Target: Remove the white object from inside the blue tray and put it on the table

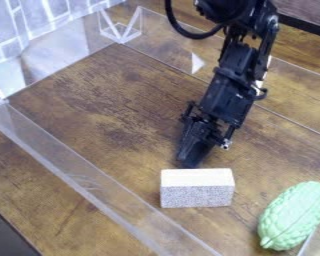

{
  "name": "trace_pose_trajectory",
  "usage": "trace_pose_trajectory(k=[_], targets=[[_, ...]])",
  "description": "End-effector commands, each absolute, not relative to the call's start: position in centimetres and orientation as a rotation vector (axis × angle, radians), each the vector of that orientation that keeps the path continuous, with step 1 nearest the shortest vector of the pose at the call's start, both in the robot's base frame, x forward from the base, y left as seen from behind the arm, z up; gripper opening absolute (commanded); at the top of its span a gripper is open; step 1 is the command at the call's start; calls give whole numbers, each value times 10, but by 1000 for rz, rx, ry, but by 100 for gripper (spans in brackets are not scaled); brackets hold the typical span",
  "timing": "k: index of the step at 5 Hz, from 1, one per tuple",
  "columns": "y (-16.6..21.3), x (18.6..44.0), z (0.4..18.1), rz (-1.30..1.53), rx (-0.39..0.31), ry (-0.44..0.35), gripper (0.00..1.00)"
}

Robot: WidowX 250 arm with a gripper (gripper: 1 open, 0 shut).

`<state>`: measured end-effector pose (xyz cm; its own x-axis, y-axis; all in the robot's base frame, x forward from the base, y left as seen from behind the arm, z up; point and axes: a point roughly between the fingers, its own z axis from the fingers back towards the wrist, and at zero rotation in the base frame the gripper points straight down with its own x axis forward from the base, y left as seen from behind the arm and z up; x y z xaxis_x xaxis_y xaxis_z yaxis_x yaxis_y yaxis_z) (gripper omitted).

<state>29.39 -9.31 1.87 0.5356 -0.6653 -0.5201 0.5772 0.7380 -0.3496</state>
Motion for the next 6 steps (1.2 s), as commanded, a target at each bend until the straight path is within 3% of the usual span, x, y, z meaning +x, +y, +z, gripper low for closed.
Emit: trace_pose_trajectory(k=[1, 2, 6], targets=[[-92, 308, 34, -723, -132, 622, 100], [-91, 310, 36, -712, -128, 629, 0], [-82, 308, 56, -681, -100, 678, 0]])
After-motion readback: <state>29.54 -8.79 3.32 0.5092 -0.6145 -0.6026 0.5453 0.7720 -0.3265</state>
